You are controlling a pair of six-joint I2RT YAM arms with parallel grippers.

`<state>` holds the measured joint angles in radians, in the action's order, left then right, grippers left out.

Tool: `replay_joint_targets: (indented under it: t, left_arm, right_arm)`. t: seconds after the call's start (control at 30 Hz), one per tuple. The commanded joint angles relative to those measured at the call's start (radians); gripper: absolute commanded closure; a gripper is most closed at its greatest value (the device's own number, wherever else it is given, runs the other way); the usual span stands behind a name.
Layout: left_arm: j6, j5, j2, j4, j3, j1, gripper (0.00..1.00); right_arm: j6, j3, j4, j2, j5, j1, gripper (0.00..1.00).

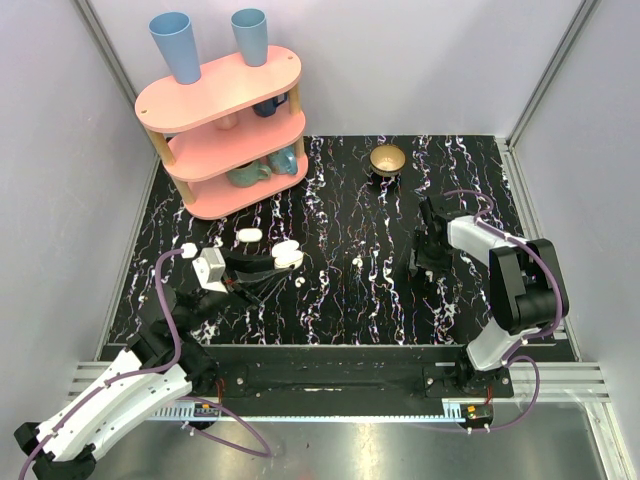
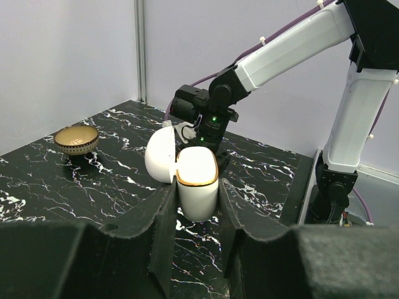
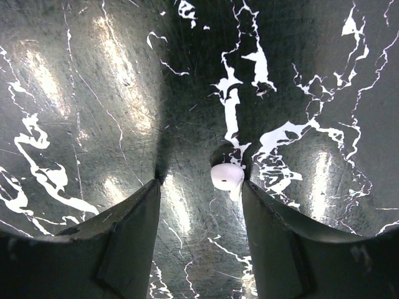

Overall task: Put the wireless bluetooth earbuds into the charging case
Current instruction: Pick up the right earbud from the center of the board.

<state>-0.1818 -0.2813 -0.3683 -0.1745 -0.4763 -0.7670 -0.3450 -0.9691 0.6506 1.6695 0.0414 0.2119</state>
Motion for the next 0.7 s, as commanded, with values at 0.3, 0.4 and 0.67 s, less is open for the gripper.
replay_joint_targets:
  t: [0.3, 0.4, 0.67]
  left_arm:
    - [-0.001, -0.002, -0.004, -0.039, -0.045, -0.003, 1.00]
    - [0.001, 0.001, 0.002, -0.033, -0.044, -0.003, 1.00]
    - [-0.001, 0.010, 0.005, -0.039, -0.035, -0.003, 1.00]
  right_arm:
    - [0.008, -0.011, 0.000, -0.042, -0.031, -0.006, 0.42]
    - [0.009, -0.019, 0.009, -0.040, -0.026, -0.006, 0.41]
    - [0.015, -0.022, -0.006, -0.070, 0.078, -0.008, 0.43]
